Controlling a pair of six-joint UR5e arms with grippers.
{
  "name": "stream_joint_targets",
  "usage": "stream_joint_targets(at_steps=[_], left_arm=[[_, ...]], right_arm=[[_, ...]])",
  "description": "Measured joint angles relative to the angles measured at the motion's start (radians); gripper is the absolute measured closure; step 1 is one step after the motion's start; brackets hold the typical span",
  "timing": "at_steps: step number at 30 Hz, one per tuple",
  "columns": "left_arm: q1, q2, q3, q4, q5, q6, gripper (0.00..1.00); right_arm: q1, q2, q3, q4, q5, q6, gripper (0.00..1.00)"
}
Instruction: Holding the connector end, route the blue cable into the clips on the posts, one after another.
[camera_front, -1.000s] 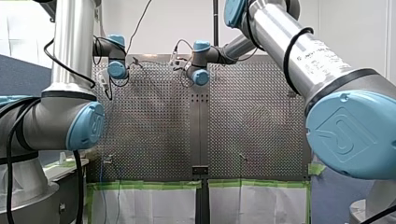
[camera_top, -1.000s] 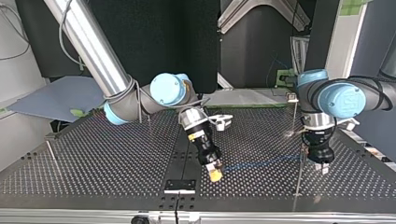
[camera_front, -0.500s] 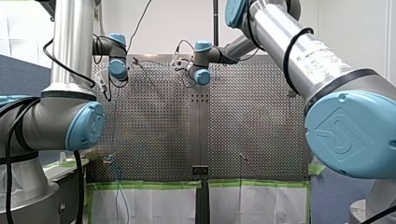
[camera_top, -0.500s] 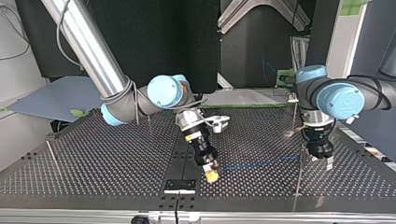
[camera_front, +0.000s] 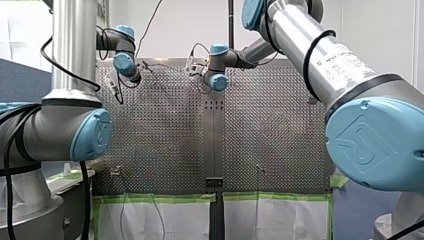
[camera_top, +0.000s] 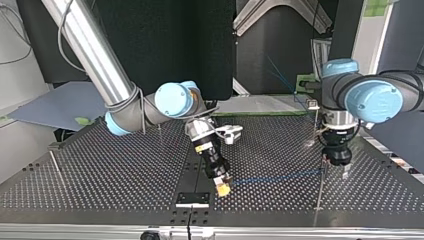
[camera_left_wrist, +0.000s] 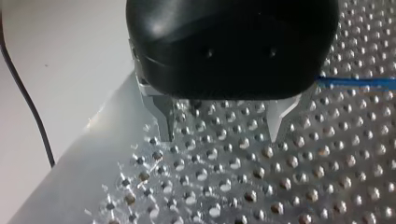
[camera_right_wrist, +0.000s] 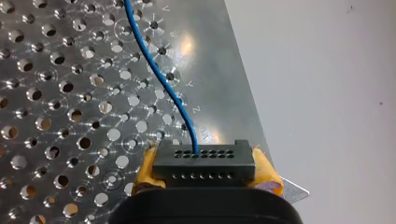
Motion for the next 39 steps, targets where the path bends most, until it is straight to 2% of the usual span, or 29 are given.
stream_joint_targets(at_steps=[8,15,25,35,39], left_arm=[[-0.003,0.039,-0.019,-0.070,-0.035,0.004,0.02],[-0.006,0.066,-0.063,-0.140,-0.024,-0.002,0.02],[-0.015,0.129,-0.074,-0.229,0.000,0.001,0.02],[-0.037,0.219,-0.074,-0.321,0.000,0.035,0.02],[-0.047,0.257,-0.074,-0.362,-0.025,0.073,0.02]], right_arm=[[-0.001,-0.001,0.000,0.002,0.000,0.000,1.00],[-0.006,-0.001,0.000,0.004,0.000,0.000,1.00],[-0.011,-0.002,0.001,0.011,0.000,0.000,1.00],[-0.012,-0.001,0.001,0.015,-0.001,0.000,1.00],[-0.012,-0.001,0.001,0.015,-0.001,0.000,1.00]])
